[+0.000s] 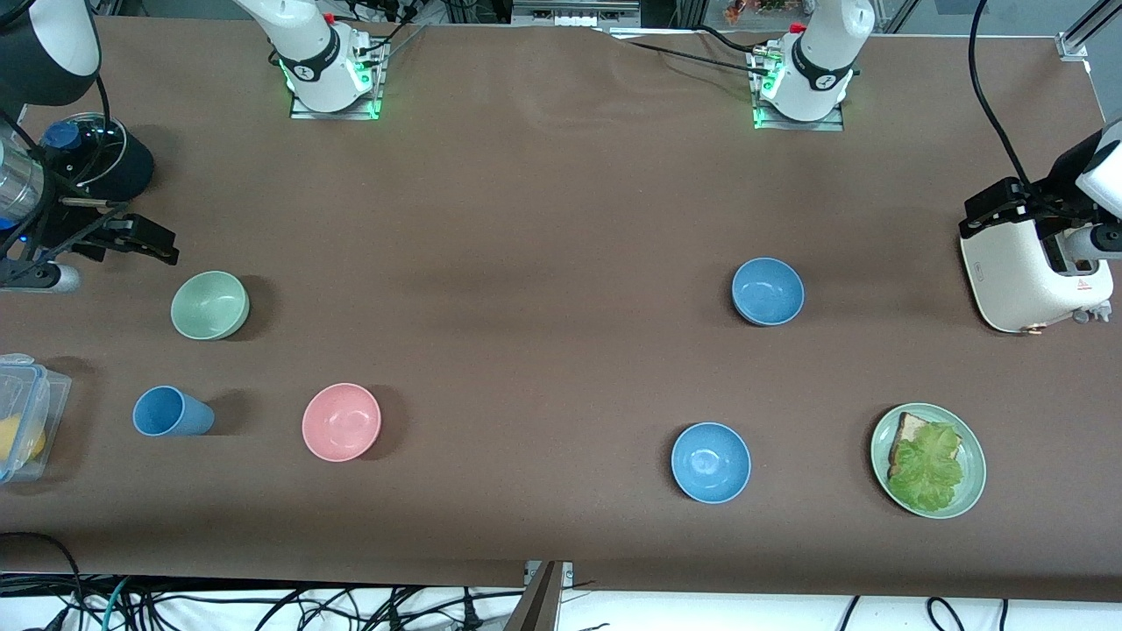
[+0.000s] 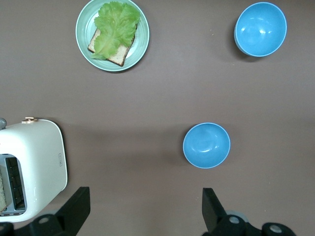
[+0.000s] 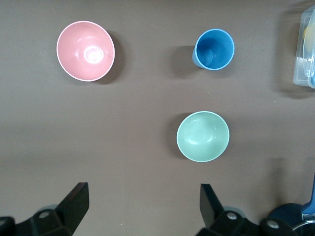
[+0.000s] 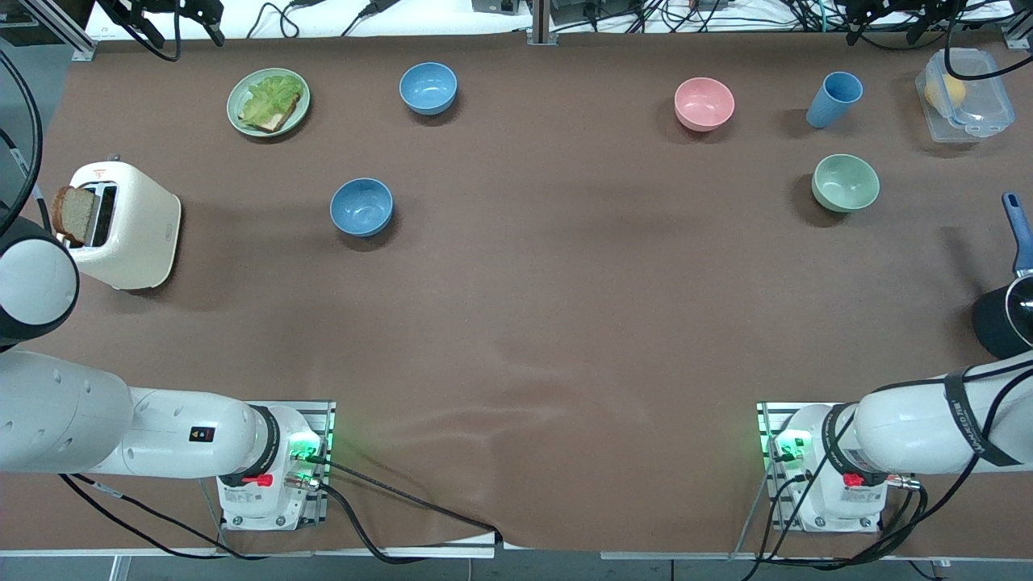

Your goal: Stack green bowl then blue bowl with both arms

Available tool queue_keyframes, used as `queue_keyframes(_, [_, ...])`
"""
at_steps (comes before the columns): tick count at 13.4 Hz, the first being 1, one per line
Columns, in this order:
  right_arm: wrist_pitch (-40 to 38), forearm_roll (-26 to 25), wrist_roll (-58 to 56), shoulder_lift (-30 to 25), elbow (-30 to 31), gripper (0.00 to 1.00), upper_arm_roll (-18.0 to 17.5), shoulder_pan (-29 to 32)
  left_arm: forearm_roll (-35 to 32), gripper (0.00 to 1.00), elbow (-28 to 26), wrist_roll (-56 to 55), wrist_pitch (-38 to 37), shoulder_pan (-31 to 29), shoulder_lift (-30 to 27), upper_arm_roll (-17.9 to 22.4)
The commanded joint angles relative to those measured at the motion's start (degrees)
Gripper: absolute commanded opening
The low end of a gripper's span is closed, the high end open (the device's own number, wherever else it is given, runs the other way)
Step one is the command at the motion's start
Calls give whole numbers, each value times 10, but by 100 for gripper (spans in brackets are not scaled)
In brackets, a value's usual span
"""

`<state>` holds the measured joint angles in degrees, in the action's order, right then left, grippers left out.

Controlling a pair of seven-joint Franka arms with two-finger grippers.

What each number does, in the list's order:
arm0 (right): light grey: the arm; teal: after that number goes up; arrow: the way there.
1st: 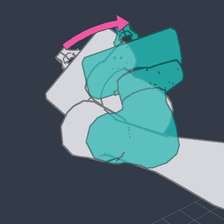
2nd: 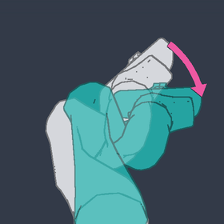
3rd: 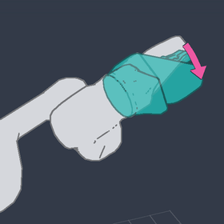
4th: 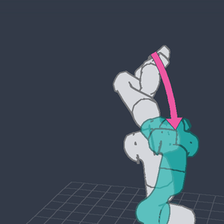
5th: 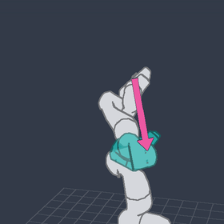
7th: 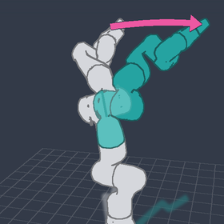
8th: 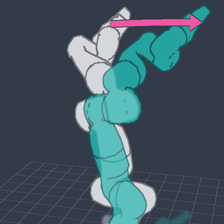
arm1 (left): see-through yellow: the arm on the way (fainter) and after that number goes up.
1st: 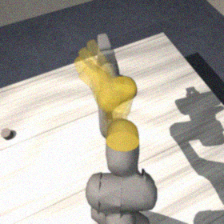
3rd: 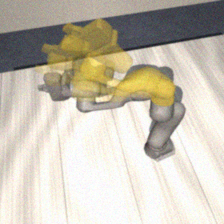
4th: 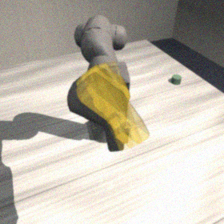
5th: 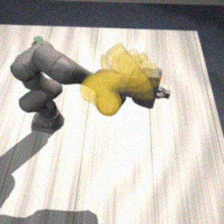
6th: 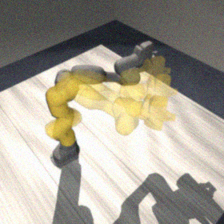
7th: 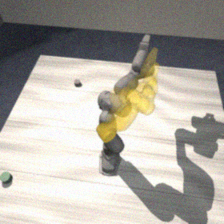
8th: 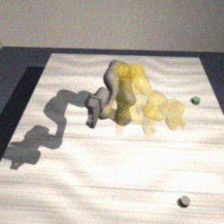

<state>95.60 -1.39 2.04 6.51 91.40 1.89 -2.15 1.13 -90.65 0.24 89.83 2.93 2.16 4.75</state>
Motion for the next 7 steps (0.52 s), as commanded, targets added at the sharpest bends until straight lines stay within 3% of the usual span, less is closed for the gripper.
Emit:
queue_keyframes(1, [-8,-2,0,4,-12,100,-2,3,11,100,0,6,3,-4,-4,-3])
queue_keyframes(7, [-8,-2,0,4,-12,100,-2,4,18,100,-1,6,3,-5,-3,-2])
